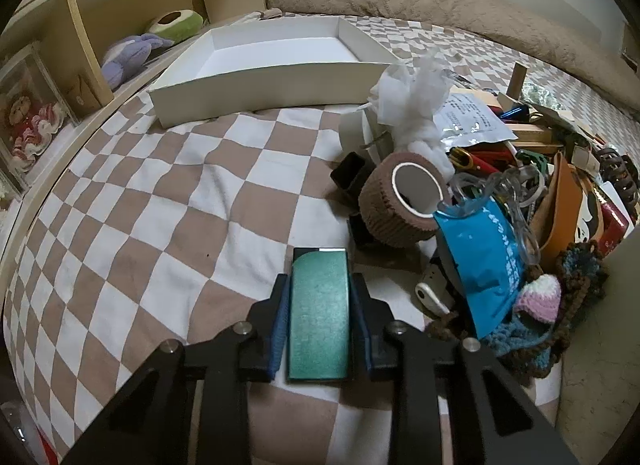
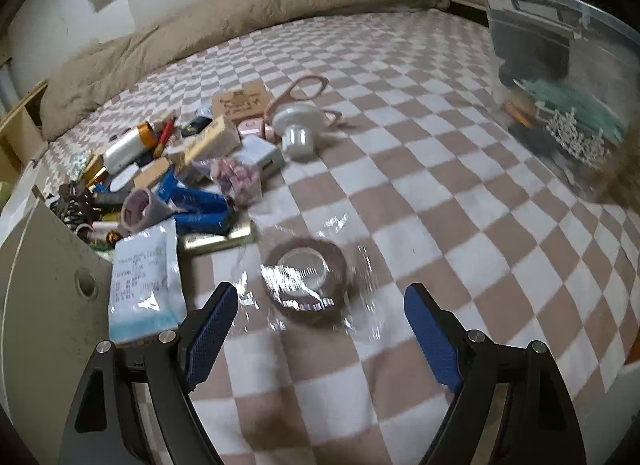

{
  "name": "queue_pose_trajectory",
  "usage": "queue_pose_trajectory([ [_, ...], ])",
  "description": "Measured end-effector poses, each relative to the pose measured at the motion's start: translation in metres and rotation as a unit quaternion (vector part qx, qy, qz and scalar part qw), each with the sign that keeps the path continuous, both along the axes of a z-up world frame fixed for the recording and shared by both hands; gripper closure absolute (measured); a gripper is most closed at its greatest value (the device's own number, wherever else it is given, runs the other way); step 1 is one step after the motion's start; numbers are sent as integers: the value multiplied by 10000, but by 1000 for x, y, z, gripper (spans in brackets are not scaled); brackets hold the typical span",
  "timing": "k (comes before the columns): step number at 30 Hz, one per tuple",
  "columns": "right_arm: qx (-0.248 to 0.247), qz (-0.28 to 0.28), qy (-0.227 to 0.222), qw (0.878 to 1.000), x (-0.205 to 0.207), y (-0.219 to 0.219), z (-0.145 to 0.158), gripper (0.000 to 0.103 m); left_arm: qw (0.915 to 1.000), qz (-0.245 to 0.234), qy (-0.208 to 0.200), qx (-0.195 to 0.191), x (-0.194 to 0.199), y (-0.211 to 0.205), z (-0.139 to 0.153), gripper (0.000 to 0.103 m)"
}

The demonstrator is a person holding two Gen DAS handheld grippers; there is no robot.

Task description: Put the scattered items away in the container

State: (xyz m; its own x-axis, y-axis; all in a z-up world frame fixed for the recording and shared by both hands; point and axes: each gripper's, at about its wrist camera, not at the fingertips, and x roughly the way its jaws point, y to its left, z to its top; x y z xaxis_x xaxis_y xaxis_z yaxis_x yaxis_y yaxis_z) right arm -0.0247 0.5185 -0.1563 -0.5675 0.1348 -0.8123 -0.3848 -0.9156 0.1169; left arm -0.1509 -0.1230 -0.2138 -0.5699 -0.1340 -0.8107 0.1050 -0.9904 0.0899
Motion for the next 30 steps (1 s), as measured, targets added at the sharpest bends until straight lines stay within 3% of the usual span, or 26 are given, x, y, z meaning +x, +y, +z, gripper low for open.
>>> queue_pose_trajectory([
  [10, 111, 268, -268, 9992, -29, -9, -19, 18, 9998, -8, -115, 163, 9, 0, 4, 74],
  [16, 232, 99, -300, 9992, -31, -5, -30, 19, 9996, -13, -192, 207, 13, 3, 6, 74],
  [17, 221, 73, -287, 9993, -30, -3, -30, 21, 9996, -20, -192, 222, 13, 3, 6, 74],
  [19, 283, 17, -276, 9992, -29, -2, -28, 40, 9995, -30, -180, 251, 15, 4, 7, 74],
  [21, 234, 4, -231, 9995, -27, 0, -26, 51, 9994, -51, -155, 296, 16, 5, 9, 74],
  [30, 233, 145, 155, 9995, -17, -12, -6, 53, 9989, -76, 147, 447, 22, 9, 30, 74],
])
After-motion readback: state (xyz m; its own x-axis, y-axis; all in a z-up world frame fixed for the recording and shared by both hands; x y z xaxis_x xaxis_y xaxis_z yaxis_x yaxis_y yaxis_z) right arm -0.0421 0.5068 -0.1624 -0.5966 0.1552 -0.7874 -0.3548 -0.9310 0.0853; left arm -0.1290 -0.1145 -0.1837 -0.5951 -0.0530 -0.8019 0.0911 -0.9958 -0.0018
